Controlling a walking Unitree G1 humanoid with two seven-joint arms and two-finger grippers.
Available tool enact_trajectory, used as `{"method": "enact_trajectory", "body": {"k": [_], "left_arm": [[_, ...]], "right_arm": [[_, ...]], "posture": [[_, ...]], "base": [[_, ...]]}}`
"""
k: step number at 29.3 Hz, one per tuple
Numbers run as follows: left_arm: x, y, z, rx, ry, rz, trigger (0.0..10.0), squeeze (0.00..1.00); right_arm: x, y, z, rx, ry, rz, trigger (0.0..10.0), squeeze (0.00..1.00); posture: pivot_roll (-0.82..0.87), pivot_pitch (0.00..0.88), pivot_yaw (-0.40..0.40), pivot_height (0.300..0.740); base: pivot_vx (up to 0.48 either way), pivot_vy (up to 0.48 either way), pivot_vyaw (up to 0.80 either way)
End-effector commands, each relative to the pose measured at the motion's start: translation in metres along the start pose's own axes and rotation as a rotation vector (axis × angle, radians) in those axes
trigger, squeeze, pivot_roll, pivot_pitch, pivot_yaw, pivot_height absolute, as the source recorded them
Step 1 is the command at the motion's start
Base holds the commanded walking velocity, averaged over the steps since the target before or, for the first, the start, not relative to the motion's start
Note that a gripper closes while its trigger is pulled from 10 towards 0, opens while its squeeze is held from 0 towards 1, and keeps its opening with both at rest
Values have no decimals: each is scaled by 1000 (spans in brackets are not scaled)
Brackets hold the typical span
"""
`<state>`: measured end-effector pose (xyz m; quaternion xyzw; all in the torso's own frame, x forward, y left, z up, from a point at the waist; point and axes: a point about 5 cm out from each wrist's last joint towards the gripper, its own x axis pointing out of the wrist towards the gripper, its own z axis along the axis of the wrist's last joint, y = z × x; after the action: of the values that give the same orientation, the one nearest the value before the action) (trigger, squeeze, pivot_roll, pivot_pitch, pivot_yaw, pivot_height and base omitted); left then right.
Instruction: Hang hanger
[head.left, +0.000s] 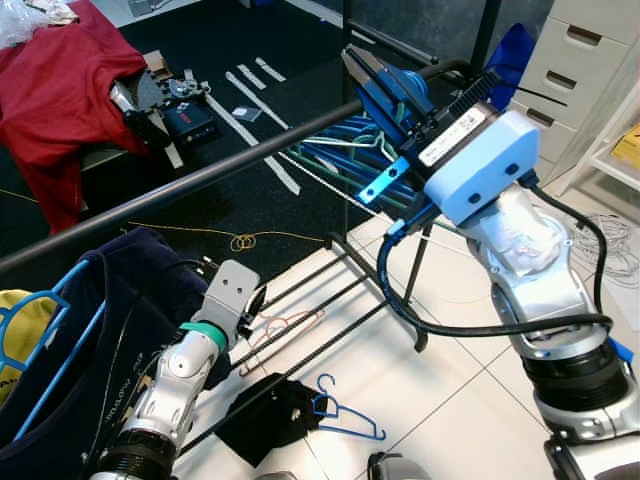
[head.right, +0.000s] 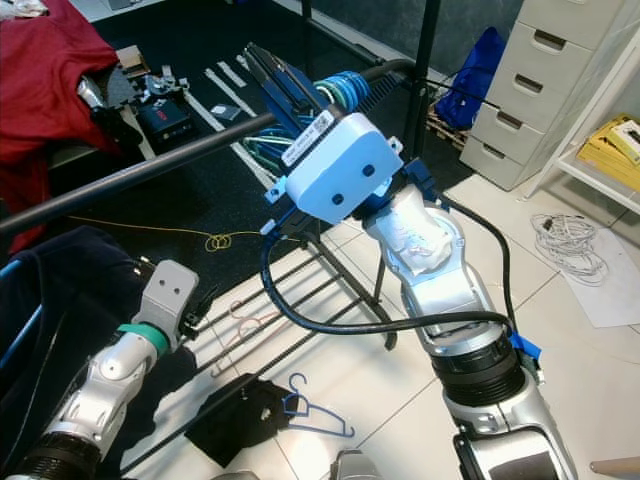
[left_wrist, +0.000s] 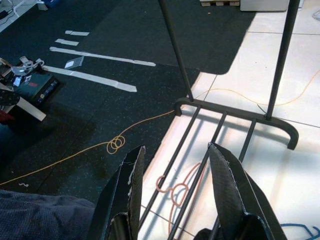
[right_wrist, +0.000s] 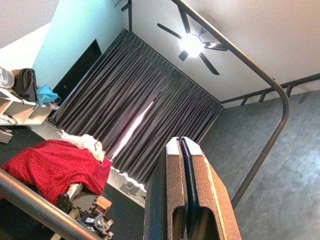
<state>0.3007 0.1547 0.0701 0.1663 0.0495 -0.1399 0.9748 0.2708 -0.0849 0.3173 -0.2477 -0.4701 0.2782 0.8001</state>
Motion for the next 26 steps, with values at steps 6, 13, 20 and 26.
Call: {"method": "enact_trajectory", "body": {"k": [6,13,20,26], "left_arm": [[-4,2,-9,3,34,5,10000,0],[-10,1,-15,3,50,-2,10000,0],[-3,2,-10,7,42,-10,10000,0],[-2,1,-10,7,39,-11,10000,0]], "right_arm": [[-34,12,-40,355,194,-140,10000,0],[-62,27,-37,715,169,-203,10000,0],[-39,19,1,831,-48,-26,10000,0],[-27,20,30,891,-193,210,10000,0]], "posture": [[-96,26,116,740],[-103,35,129,740],[-107,24,140,740],[-103,18,142,740]], "base": [[0,0,0],[0,0,0],[0,0,0],[0,0,0]]}}
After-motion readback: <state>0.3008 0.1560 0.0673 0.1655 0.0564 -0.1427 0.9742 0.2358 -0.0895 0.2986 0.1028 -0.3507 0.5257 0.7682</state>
